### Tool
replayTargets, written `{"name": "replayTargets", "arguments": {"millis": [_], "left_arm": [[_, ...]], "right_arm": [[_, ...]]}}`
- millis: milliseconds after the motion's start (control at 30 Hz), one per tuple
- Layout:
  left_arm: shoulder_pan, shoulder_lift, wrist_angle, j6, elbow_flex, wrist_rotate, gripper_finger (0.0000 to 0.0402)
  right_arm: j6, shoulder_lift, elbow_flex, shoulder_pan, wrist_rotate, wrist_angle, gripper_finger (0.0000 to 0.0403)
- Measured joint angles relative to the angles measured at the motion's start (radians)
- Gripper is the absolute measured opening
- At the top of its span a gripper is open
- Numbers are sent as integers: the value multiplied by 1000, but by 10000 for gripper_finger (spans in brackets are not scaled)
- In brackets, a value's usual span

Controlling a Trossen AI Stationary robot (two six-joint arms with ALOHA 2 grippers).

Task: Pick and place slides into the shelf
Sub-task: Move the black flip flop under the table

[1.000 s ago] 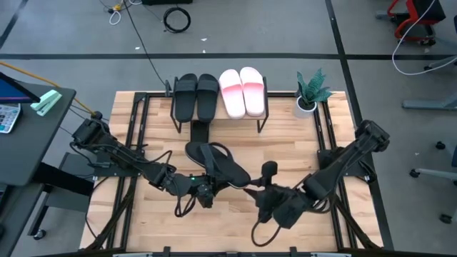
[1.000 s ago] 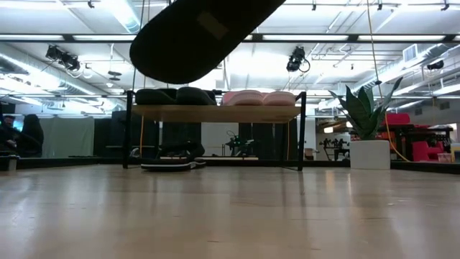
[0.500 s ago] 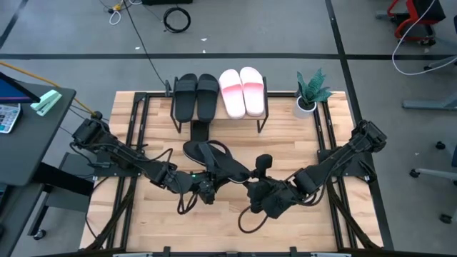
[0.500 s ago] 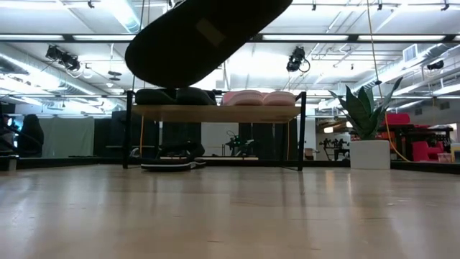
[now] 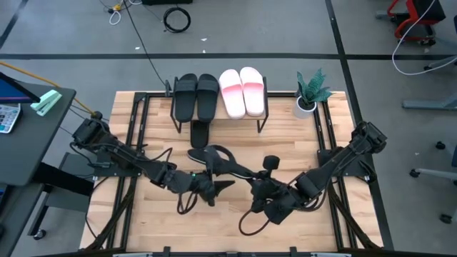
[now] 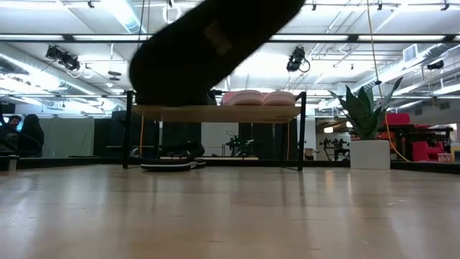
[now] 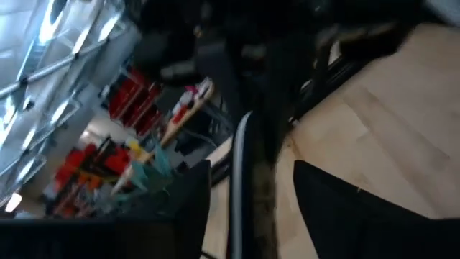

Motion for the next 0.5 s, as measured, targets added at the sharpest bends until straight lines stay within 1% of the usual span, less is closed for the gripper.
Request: {"name": "replayTargets", "arguments": {"millis": [100,200,267,367,500], "left_arm": [[-31,0,25,43,0,-10,215],[-65,-9,44,57,0,-53,217],[-85,-9,42,40,0,-99,213],[-109,-9,34,-48,0,-140,203],[-137,-9,1,-158,-1,-150,188]], "right_arm": [[148,0,0,17,9,-110,52],[308,0,0,39,10,-218,52],[361,8,0,51,16,-249,52],[359,36,0,72,22,-254,52],[280,100,0,82,64,-255,52]]}}
